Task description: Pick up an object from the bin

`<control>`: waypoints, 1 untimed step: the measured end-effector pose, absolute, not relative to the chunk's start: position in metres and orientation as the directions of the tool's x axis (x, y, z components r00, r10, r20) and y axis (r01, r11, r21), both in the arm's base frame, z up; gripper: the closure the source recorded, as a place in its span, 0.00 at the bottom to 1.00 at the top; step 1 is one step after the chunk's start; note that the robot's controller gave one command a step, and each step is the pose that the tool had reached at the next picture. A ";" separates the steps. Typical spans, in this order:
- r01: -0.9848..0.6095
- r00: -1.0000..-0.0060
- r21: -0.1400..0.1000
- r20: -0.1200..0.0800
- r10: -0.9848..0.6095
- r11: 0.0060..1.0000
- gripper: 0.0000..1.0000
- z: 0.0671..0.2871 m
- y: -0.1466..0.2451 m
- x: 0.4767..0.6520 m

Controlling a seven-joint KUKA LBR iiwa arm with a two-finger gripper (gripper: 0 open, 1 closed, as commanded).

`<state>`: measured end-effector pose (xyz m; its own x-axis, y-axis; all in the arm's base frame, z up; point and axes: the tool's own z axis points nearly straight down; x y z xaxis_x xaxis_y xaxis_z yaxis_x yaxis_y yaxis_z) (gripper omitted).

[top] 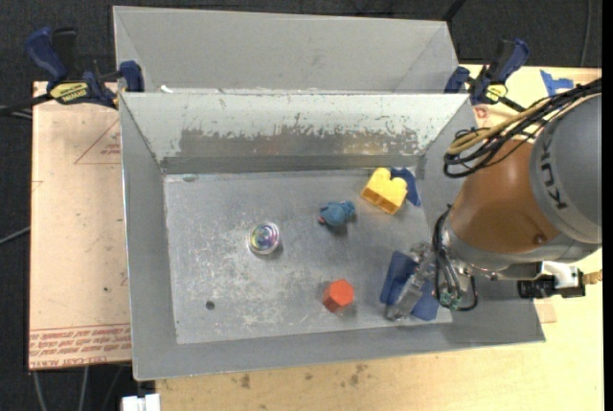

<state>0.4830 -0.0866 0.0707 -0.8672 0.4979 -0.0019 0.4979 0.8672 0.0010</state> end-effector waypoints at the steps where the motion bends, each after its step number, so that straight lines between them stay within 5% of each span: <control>1: 0.495 -0.869 0.002 -0.003 0.496 0.869 1.00 0.101 -0.086 0.484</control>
Offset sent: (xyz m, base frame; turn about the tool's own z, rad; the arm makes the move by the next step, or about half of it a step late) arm 0.0000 -0.0002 0.0288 0.0000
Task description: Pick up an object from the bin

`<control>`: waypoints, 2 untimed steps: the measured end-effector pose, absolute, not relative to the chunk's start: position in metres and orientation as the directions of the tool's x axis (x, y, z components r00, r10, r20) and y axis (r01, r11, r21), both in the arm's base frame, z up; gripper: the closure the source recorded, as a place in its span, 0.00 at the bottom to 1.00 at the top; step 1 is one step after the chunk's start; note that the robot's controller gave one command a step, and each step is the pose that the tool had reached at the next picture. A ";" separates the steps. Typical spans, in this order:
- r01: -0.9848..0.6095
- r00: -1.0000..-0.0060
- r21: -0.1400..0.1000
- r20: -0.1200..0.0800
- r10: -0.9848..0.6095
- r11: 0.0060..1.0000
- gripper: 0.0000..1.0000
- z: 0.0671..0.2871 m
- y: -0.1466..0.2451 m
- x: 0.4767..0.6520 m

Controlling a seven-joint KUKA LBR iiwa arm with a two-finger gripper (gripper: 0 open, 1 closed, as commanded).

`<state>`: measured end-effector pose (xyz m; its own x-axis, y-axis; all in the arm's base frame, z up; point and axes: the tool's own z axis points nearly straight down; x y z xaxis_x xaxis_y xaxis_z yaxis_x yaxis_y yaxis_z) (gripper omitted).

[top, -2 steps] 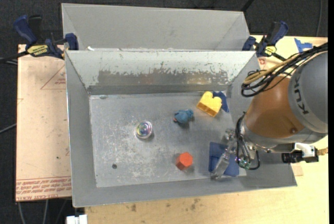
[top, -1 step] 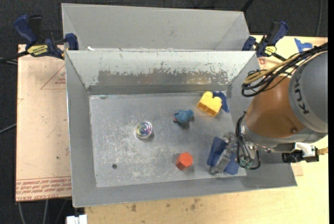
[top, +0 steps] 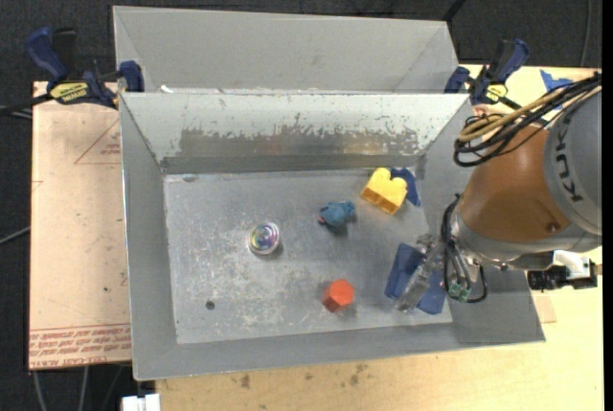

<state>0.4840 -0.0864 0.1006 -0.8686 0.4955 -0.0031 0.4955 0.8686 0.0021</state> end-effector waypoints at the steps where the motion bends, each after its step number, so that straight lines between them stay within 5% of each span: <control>1: 0.493 -0.870 0.003 -0.006 0.493 0.870 1.00 0.155 -0.086 0.486; 2: 0.490 -0.872 0.002 -0.002 0.490 0.872 1.00 0.166 -0.086 0.487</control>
Offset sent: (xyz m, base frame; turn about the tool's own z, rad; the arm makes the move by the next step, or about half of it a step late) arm 0.0000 -0.0001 0.0519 0.0000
